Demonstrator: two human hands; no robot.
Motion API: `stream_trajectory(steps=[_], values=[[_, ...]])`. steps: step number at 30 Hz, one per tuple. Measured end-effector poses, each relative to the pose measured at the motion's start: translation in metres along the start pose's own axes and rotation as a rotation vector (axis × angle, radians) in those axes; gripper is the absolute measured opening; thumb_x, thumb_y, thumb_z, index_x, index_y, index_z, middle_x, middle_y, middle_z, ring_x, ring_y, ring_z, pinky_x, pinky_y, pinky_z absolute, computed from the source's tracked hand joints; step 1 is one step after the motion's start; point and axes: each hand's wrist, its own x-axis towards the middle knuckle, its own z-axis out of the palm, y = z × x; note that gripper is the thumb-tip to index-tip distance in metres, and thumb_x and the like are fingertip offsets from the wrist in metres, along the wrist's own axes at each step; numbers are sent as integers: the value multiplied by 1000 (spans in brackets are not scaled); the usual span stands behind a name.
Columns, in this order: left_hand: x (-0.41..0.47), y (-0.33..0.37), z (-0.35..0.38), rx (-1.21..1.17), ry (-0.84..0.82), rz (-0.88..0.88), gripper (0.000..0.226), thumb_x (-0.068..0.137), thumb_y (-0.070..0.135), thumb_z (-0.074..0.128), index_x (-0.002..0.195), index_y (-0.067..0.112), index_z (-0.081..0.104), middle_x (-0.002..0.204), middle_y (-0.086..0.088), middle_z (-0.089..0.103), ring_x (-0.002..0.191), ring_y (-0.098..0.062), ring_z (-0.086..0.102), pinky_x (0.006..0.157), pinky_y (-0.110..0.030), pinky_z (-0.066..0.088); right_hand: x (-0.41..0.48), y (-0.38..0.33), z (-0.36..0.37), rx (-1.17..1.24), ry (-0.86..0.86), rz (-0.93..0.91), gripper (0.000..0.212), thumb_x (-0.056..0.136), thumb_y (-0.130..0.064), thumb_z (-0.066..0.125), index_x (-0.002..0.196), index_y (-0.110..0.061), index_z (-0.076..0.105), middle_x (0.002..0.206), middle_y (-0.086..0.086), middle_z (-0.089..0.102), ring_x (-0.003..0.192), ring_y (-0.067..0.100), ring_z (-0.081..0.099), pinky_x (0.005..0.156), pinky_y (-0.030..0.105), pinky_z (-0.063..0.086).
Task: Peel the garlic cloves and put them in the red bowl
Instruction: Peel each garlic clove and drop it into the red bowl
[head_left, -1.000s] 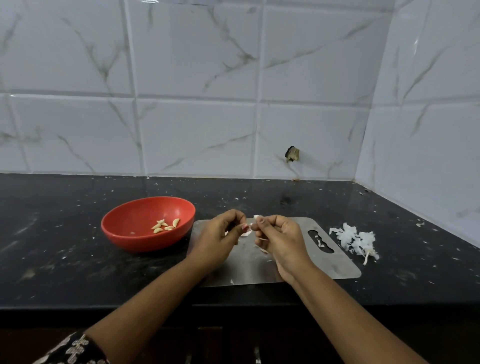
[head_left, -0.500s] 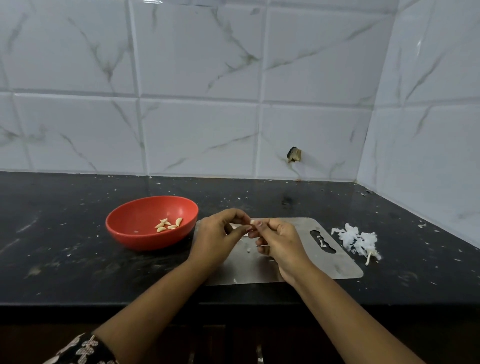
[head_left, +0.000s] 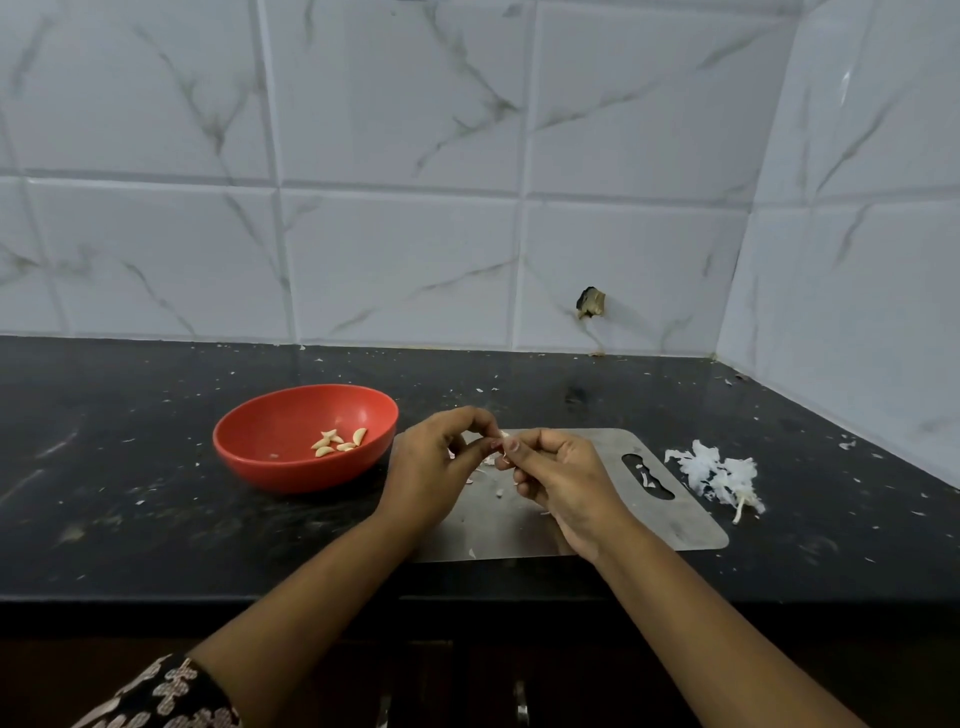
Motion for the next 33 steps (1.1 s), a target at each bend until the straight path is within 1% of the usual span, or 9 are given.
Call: stream_trajectory(steps=[6, 10, 13, 16, 19, 22, 27, 30, 33], values=[[2, 2, 1, -192, 28, -87, 22, 79, 9, 75, 76, 29, 66, 75, 18, 67, 55, -3, 52, 56, -21, 43, -1, 0, 0, 21, -19, -21, 10, 91, -11, 63, 91, -9, 72, 70, 3, 70, 58, 4, 55, 58, 19, 50], [2, 1, 1, -227, -6, -99, 14, 81, 2, 72, 79, 16, 69, 77, 14, 71, 67, -1, 64, 58, -20, 48, -1, 1, 0, -9, -12, -34, 9, 90, -11, 63, 90, -10, 72, 68, 2, 70, 58, 5, 56, 57, 18, 50], [2, -3, 0, -237, -44, -117, 19, 83, 1, 70, 79, 19, 68, 88, 4, 74, 65, -6, 66, 58, -23, 52, -2, 1, 0, -36, -14, -38, 11, 90, -9, 63, 83, -11, 72, 67, 3, 69, 55, 5, 54, 55, 18, 49], [3, -5, -2, -203, -111, -131, 20, 85, 6, 68, 79, 24, 65, 89, -1, 74, 59, -11, 64, 63, -34, 56, -1, 2, 0, -50, -25, -41, 13, 91, -8, 63, 81, -10, 72, 65, 3, 69, 53, 5, 53, 54, 17, 48], [2, -2, -2, -191, -155, -126, 22, 89, 4, 63, 82, 25, 63, 91, -6, 73, 58, -7, 61, 63, -28, 55, 0, 2, 0, -58, -12, -46, 14, 91, -8, 62, 81, -10, 71, 65, 2, 69, 53, 5, 54, 54, 18, 48], [1, -1, 1, -126, -139, -83, 26, 91, 3, 60, 83, 27, 59, 87, 0, 72, 58, -4, 60, 61, -22, 52, 1, 4, 2, -33, 10, -55, 12, 92, -8, 62, 84, -9, 71, 64, 3, 68, 54, 5, 54, 55, 17, 49], [-1, 1, 5, -30, -149, -50, 17, 92, 7, 59, 89, 24, 59, 80, 7, 67, 62, -5, 62, 64, -28, 54, 4, 3, 0, 62, 91, -17, 11, 92, -12, 62, 90, -6, 72, 70, 5, 66, 56, 5, 54, 53, 18, 49], [-1, 3, 4, 29, -153, -50, 27, 91, 10, 62, 82, 34, 54, 81, 6, 69, 61, -4, 62, 64, -27, 53, 6, 3, -3, 102, 128, 19, 15, 94, -13, 61, 96, -4, 72, 72, 4, 67, 57, 5, 54, 51, 17, 47], [-1, 3, 3, 39, -119, -94, 28, 87, 15, 69, 78, 37, 54, 76, 10, 68, 58, 1, 61, 60, -20, 51, 6, 5, -2, 64, 116, 25, 16, 95, -14, 59, 96, -3, 71, 77, 6, 66, 60, 6, 54, 53, 18, 49]])
